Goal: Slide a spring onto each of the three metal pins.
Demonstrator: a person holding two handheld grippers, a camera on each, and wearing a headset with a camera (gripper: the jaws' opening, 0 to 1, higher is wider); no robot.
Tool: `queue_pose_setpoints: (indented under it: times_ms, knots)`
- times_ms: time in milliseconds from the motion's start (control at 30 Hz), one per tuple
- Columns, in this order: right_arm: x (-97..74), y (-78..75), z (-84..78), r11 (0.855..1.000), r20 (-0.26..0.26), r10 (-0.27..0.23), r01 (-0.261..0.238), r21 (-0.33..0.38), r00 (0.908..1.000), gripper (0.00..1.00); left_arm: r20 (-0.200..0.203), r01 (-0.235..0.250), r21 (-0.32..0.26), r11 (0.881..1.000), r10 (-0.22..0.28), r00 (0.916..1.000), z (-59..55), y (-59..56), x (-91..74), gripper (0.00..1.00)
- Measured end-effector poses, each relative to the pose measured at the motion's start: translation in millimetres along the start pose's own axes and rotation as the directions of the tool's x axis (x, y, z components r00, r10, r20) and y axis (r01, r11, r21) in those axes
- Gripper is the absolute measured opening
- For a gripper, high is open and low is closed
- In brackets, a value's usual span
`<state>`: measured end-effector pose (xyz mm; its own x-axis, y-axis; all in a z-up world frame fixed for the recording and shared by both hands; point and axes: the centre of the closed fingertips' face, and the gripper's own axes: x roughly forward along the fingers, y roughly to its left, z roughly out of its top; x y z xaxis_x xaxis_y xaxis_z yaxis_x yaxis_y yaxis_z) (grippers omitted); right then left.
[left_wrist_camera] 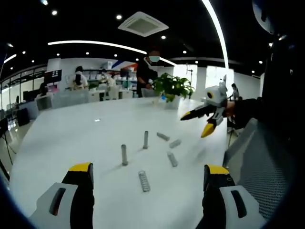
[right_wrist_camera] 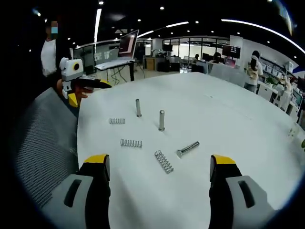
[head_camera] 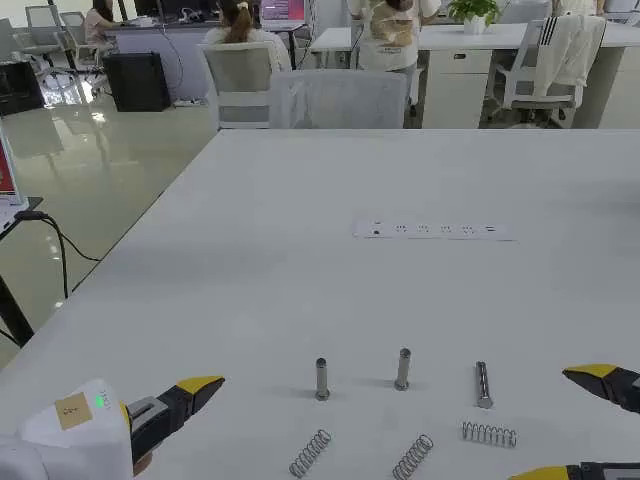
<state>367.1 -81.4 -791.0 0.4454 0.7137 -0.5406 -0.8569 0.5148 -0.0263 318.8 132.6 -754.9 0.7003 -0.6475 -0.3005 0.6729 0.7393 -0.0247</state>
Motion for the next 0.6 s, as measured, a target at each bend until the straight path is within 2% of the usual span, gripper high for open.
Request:
queue_pose_setpoints:
  times_ms: [600]
  knots:
    - [-2.1, -1.7, 0.2, 1.0, -0.003, -0.012, 0.012, 0.002, 0.9999, 0.85, 0.005, 0.0, 0.013, 1.0, -0.001, 1.0, 3.4, -3.0, -0.2, 0.93]
